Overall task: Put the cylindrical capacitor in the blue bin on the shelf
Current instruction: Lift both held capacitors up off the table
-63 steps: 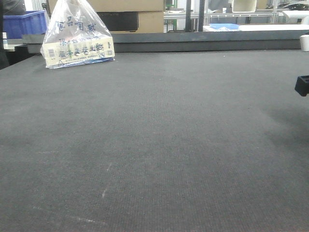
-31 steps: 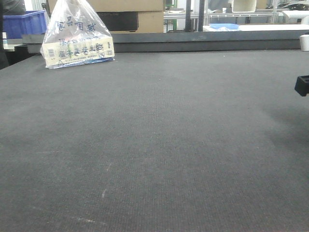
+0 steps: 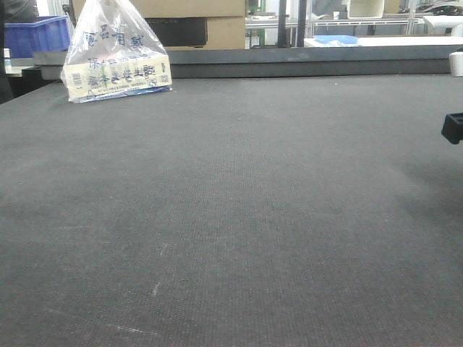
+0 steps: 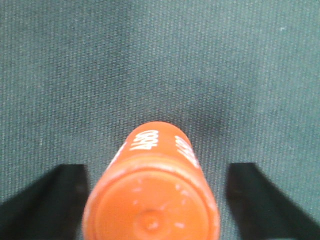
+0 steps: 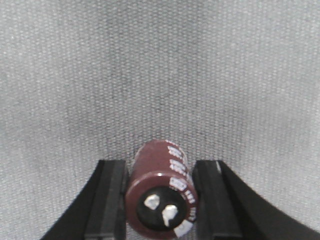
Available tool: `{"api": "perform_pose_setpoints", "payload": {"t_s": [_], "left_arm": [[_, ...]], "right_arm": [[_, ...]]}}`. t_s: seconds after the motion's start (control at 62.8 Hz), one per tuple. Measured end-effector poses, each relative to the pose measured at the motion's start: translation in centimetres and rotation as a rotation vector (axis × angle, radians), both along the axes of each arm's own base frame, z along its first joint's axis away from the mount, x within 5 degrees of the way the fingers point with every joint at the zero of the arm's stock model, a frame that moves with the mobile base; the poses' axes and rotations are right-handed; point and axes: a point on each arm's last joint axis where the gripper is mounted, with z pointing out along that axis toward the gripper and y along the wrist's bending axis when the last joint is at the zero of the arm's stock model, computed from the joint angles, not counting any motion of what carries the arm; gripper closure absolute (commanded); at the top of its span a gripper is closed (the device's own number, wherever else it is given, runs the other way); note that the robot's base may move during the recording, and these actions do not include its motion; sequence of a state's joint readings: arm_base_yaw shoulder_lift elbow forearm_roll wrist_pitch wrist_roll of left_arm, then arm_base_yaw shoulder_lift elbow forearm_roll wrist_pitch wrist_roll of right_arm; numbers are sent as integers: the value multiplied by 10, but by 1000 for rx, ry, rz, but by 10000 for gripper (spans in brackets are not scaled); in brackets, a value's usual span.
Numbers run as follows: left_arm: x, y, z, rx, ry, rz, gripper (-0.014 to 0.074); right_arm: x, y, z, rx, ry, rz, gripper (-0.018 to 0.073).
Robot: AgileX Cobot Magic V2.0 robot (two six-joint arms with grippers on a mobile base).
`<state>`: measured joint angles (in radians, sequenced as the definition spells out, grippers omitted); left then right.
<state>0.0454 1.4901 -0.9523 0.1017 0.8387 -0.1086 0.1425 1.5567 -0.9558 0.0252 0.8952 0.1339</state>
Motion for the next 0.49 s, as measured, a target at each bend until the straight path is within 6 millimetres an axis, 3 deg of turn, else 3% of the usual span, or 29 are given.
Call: {"api": "perform_pose_setpoints", "payload": {"t_s": [0.111, 0.207, 0.493], "left_arm": [[3, 0, 0, 2, -28, -4, 486], [4, 0, 0, 2, -35, -5, 708], [2, -1, 4, -10, -53, 2, 708]], "right_arm": [[0, 0, 0, 0, 0, 0, 721], [0, 0, 0, 0, 0, 0, 721], [-3, 0, 9, 5, -32, 0, 721]]}}
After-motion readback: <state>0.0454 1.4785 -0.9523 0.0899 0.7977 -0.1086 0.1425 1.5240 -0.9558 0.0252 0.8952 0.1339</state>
